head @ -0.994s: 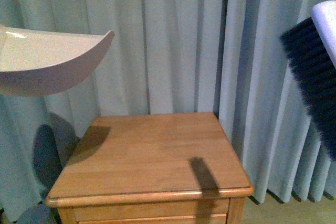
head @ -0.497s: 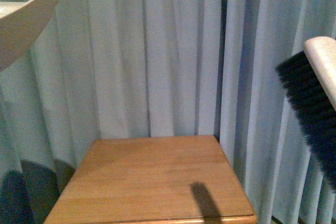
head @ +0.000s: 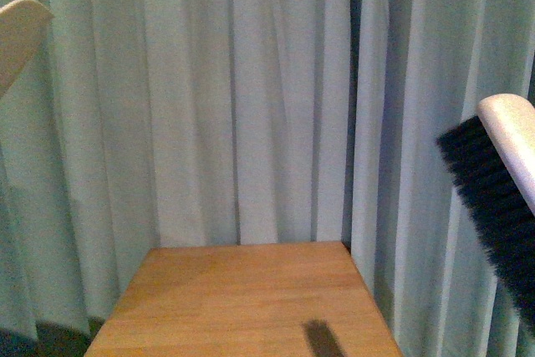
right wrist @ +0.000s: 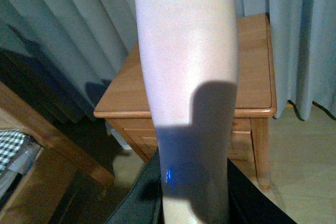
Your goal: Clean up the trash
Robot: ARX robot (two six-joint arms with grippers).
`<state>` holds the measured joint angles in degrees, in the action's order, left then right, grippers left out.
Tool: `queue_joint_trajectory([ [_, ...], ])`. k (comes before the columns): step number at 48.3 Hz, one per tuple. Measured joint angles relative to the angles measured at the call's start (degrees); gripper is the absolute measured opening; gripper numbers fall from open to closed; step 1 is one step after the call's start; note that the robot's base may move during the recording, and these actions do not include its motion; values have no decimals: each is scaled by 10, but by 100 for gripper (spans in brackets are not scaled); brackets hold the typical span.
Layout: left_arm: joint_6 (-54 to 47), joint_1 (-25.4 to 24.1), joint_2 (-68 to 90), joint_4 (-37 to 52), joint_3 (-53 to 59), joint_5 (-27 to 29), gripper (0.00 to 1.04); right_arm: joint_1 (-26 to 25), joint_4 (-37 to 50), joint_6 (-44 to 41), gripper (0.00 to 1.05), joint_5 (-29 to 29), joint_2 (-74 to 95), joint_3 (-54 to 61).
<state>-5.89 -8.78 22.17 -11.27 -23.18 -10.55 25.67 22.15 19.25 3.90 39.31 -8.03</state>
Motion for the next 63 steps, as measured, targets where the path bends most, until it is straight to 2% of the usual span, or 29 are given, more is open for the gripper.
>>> queue_joint_trajectory([
  [63, 2, 2, 0, 0, 1, 0, 23, 0, -1, -1, 19, -2, 0, 1],
])
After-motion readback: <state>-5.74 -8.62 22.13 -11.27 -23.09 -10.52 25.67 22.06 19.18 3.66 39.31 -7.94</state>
